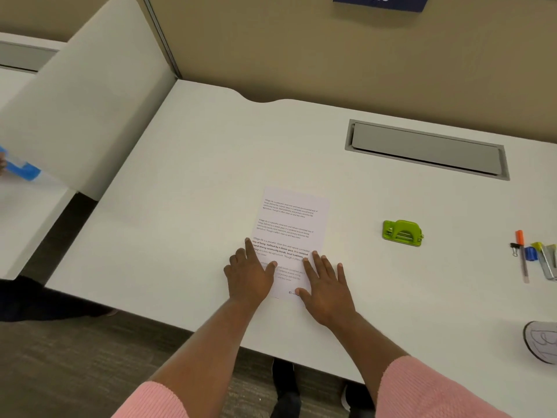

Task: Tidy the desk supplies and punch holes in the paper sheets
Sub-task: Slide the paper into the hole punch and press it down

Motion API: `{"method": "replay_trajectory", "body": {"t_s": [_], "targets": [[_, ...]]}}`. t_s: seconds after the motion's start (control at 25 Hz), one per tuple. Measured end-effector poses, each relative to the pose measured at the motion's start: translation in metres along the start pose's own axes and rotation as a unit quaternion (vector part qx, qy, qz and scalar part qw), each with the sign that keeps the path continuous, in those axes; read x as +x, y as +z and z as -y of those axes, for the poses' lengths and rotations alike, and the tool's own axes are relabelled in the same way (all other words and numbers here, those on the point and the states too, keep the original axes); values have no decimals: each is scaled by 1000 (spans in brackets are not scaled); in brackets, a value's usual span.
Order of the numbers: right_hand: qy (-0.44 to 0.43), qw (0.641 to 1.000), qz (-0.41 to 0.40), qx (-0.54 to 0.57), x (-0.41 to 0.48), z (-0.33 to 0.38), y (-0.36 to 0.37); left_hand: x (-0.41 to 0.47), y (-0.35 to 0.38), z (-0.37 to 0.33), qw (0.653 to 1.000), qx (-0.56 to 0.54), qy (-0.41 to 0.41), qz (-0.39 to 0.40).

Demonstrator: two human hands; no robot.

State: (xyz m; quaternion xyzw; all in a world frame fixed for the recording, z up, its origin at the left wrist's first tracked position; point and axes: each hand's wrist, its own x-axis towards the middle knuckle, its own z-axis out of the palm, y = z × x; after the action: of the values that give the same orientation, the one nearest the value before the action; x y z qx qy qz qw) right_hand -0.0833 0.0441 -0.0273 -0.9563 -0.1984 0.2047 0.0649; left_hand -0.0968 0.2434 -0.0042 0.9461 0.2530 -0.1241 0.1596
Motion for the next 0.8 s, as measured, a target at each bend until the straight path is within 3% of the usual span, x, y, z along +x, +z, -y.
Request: {"method": "replay_trajectory", "body": {"t_s": [0.36, 0.56, 0.8], "targets": [[7, 1000, -2, 11, -1, 1, 0, 21, -7, -19, 971, -208, -119, 16], [19, 999, -15, 30, -10, -6, -4, 22, -2, -15, 962, -236, -136, 36], [95, 987, -92, 95, -14, -21, -11, 19, 7, -16, 965, -229, -109, 64]]}}
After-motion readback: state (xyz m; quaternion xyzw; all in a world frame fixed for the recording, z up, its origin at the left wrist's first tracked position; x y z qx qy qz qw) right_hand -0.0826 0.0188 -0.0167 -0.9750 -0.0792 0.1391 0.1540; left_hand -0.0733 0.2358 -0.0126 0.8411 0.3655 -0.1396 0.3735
